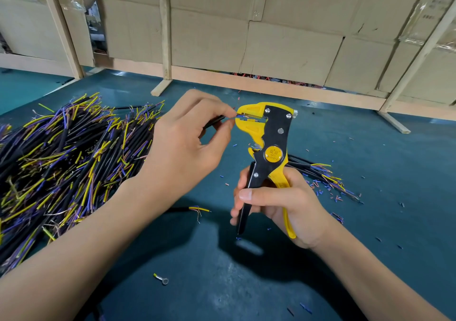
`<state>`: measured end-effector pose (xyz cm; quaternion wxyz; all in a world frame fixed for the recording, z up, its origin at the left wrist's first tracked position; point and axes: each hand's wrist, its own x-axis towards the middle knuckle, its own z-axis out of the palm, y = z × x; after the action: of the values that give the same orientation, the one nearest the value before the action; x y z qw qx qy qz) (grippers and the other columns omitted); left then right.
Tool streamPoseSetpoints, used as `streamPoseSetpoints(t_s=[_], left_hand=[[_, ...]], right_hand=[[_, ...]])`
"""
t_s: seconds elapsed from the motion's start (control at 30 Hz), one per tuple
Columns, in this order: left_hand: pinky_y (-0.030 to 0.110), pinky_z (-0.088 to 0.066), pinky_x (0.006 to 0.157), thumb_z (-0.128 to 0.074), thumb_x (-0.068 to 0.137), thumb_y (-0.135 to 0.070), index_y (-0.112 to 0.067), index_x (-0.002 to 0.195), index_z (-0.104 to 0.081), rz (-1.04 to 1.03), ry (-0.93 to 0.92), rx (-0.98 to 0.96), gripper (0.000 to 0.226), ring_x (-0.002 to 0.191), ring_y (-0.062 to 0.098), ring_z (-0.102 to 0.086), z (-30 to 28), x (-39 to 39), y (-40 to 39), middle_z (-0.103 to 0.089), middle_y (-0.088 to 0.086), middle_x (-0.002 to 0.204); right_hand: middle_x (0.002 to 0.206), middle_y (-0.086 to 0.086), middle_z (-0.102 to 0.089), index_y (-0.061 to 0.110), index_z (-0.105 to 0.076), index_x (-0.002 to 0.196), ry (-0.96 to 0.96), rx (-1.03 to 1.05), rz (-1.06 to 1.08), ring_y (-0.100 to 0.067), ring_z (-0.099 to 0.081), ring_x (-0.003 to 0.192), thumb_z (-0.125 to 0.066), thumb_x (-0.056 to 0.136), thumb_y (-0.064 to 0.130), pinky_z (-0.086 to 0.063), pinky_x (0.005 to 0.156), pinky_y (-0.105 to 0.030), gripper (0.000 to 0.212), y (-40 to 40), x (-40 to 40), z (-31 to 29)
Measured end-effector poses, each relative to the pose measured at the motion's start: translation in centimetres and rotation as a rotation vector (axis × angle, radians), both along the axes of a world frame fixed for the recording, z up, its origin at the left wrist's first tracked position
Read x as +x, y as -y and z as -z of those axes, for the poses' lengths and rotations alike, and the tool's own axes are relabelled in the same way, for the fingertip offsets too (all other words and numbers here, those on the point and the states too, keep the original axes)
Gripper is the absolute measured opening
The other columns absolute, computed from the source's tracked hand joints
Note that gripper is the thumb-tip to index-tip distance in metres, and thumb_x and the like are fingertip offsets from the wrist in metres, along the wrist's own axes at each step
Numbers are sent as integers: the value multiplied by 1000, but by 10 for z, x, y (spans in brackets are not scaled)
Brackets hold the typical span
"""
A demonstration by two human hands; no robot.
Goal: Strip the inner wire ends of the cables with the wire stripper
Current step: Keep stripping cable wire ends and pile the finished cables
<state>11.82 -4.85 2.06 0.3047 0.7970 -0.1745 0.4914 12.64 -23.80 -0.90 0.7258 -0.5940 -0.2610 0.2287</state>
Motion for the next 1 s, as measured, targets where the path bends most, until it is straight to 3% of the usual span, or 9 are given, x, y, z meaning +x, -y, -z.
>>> streamPoseSetpoints(t_s=[0.23,0.43,0.63,0.8,1.0], left_hand=[[25,-47,67,-67,90,0,-4,94,-72,43,-32,-32,7,79,12,-59,-4,-1,-2,-63,1,95],[39,-52,65,-70,87,-2,-6,93,-72,93,-70,-88,7,76,17,-64,-2,0,-2,-64,5,91],[38,-52,68,-72,87,-5,-8,93,-73,66,-73,-68,8,76,15,-65,0,2,-1,-66,5,89],[49,-52,65,-68,89,-9,-13,94,-71,143,-114,-165,7,77,27,-66,0,2,-1,-66,7,87],[52,-49,59,-66,91,-12,-15,95,-70,247,-146,-237,6,76,31,-65,0,3,-2,-67,7,88]], right_hand=[[74,-15,-65,12,-71,86,7,-2,1,-33,-66,69,-66,81,-2,-59,71,-53,15,0,1,2],[75,-16,-65,10,-70,88,-2,13,4,-34,-66,70,-68,81,-1,-59,71,-53,13,-1,2,4],[75,-17,-65,9,-69,89,13,-2,12,-35,-67,69,-66,82,-1,-54,74,-60,13,-1,2,6],[76,-17,-65,10,-69,89,19,-9,16,-35,-67,69,-66,82,-1,-50,77,-70,13,0,2,6],[75,-18,-65,10,-70,88,8,3,11,-35,-67,69,-66,81,-1,-54,75,-61,13,-1,1,5]])
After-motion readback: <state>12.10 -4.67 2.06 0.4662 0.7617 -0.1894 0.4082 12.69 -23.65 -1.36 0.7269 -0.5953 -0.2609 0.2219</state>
